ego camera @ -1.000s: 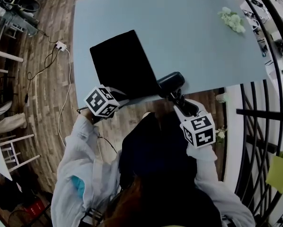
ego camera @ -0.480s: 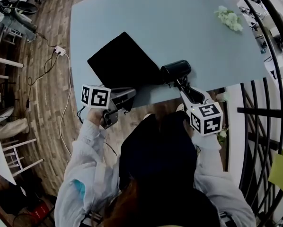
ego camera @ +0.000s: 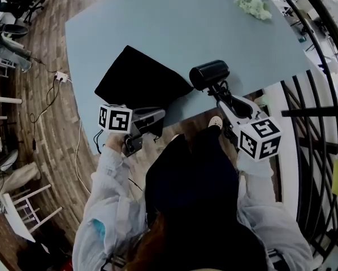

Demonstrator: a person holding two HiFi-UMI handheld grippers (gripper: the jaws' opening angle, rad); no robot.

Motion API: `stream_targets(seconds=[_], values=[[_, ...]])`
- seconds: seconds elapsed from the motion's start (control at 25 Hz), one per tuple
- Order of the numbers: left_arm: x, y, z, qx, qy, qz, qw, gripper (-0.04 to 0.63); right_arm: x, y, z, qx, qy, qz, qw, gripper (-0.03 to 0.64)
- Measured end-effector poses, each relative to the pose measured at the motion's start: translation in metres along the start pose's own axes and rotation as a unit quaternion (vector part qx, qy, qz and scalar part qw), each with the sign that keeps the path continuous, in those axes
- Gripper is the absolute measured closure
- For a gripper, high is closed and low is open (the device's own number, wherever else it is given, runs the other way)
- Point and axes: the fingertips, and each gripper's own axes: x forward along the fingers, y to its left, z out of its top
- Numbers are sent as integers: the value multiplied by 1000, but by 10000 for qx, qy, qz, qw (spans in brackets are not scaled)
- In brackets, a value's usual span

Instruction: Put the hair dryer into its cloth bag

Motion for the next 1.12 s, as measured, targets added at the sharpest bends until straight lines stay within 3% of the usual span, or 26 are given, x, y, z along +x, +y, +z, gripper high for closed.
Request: stream_targets(seconds=[0.12,0.2,0.28,0.36,0.44,0.52,0.56,0.6,0.64,0.76,0.8,0.84,0.88,0.92,1.0,1.04,1.08,1.12], values=[[11,0,0,379,248,64,9990,424,-1,-2,-1,101,-16,-117,9999,485],[17,4,1,603,353,304,9971,417,-1,-5,-4,102,8,-216,9997,485],[24,15,-4,1071,644,860,9884,417,2,-12,-8,-25,71,-352,9994,485],[31,25,-17,1791,1206,1494,9649,423,10,-20,-13,-199,175,-475,9985,485],[36,33,-31,2511,1759,2041,9297,436,16,-27,-18,-229,270,-512,9981,485],[39,40,-36,3007,2009,2494,8983,514,16,-30,-20,-182,312,-507,9981,486],[40,43,-36,3132,2030,2637,8895,565,16,-29,-20,-165,318,-497,9981,485],[39,44,-36,3152,2003,2680,8881,577,15,-28,-19,-159,320,-482,9982,486],[37,43,-35,3049,1920,2616,8954,580,15,-26,-19,-166,319,-463,9983,485],[28,33,-27,2195,1377,2069,9435,581,16,-19,-16,-198,297,-414,9985,486],[25,30,-22,1919,1170,1894,9558,581,16,-18,-15,-194,283,-398,9986,485],[23,28,-18,1759,1016,1782,9628,581,16,-18,-13,-185,269,-381,9987,485],[22,26,-15,1767,962,1762,9636,581,16,-18,-12,-177,259,-363,9988,486],[23,26,-15,1940,1029,1840,9581,580,15,-19,-10,-173,252,-353,9989,485],[31,27,-23,2467,1400,2090,9359,577,13,-20,-9,-169,249,-361,9989,486],[35,29,-28,2627,1582,2175,9266,536,12,-19,-8,-164,250,-370,9989,486],[39,31,-32,2676,1715,2237,9214,449,12,-18,-8,-154,249,-378,9989,486],[40,35,-34,2662,1798,2301,9186,424,11,-16,-7,-143,244,-383,9989,486]])
